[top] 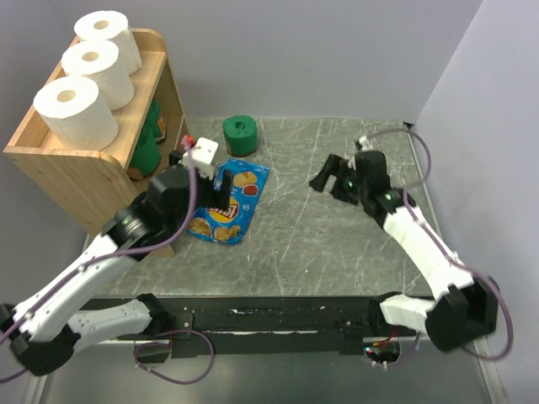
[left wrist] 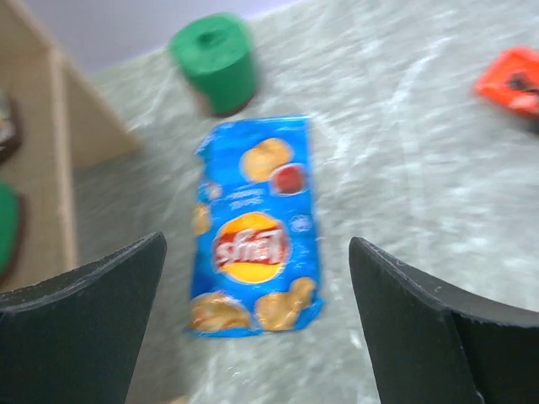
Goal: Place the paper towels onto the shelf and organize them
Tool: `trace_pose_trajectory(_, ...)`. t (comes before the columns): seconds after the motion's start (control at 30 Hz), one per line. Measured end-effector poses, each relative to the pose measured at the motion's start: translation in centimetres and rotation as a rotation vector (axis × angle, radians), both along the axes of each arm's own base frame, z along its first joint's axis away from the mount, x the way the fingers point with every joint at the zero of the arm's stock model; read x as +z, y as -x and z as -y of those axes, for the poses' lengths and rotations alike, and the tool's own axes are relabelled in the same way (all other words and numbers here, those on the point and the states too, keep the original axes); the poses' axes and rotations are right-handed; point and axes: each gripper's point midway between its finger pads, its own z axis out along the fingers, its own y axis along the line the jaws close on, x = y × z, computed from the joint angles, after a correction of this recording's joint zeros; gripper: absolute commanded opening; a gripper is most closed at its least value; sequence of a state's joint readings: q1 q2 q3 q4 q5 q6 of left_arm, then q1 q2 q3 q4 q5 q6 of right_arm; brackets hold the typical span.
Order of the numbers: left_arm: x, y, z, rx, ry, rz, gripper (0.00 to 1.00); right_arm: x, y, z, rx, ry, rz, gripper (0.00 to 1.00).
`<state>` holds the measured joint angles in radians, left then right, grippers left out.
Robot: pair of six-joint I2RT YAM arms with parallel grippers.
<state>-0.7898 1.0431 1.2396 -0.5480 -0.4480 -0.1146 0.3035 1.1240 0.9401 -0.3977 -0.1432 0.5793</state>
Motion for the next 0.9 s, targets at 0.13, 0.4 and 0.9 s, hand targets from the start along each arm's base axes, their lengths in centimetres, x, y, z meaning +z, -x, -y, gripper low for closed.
trace_pose_trajectory(0.13, 0.2, 2.0, 0.4, -0.100, 0.108, 0.065, 0.96, 1.1, -4.7, -1.4, -0.016, 0.016, 0.004, 0.99)
trace_pose_trajectory(0.4, -2.4, 2.7, 2.8, -0.187, 0.192, 0.011, 0.96, 0.9, -12.3, -4.8, -0.019, 0.040, 0.010, 0.98)
trace_pose_trajectory(0.9, 0.3, 5.3, 2.7, -0.303, 0.276, 0.094, 0.96, -2.2, -22.8, -16.4, 0.035, 0.002, 0.061, 0.96)
